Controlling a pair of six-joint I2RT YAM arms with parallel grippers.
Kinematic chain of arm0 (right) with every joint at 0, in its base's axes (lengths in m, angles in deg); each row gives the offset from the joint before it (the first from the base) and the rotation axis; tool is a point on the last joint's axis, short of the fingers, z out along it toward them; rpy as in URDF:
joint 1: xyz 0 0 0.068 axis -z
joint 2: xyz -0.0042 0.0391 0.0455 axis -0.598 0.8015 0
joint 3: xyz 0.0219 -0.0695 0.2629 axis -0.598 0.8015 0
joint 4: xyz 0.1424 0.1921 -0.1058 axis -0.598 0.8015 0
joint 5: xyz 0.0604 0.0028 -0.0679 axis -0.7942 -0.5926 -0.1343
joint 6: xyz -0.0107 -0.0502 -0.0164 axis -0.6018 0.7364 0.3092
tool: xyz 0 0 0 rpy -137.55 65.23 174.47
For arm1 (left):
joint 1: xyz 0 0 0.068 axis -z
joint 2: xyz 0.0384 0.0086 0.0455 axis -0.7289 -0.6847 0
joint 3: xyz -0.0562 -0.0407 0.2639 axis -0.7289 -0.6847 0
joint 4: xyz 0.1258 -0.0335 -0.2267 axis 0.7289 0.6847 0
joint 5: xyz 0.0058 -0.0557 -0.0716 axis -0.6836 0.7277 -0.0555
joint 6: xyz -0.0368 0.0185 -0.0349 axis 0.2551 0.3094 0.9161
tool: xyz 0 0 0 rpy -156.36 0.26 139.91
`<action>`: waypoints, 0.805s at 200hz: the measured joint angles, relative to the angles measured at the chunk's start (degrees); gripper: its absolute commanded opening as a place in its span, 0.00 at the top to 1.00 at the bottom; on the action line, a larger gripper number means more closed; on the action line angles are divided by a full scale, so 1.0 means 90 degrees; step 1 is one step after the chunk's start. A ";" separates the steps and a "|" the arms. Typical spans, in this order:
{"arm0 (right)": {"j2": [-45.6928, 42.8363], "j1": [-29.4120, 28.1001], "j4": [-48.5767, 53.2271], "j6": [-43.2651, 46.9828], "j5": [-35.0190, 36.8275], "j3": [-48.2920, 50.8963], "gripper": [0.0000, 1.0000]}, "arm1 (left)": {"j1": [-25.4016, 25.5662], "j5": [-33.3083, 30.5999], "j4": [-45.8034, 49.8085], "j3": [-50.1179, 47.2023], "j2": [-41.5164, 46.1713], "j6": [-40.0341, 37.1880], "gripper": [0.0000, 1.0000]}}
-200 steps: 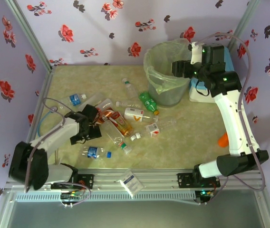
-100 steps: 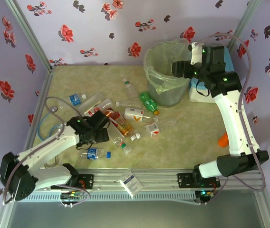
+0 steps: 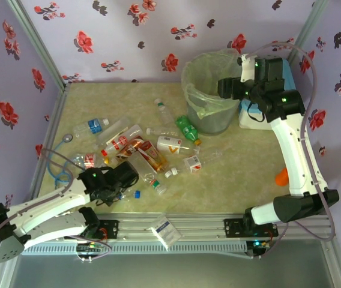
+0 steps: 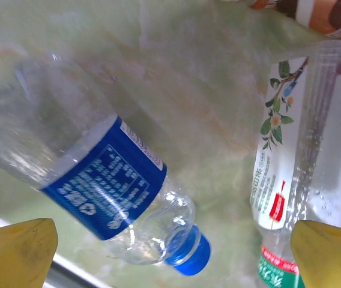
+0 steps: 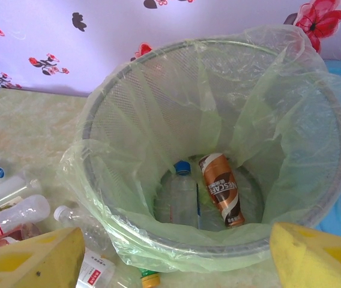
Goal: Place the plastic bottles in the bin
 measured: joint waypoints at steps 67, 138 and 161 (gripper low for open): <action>0.0000 0.0027 0.0024 0.0070 0.0112 0.0000 0.19 | 0.0104 -0.0070 -0.0984 -0.0381 -0.0262 0.1413 0.00; 0.0017 0.0029 0.0022 0.0073 0.0182 0.0000 0.19 | 0.0051 -0.0032 -0.1654 -0.1035 -0.0481 0.1591 0.01; 0.0034 0.0029 0.0024 0.0070 0.0182 0.0000 0.19 | -0.0211 -0.0036 -0.1695 -0.1032 -0.0481 0.1518 0.04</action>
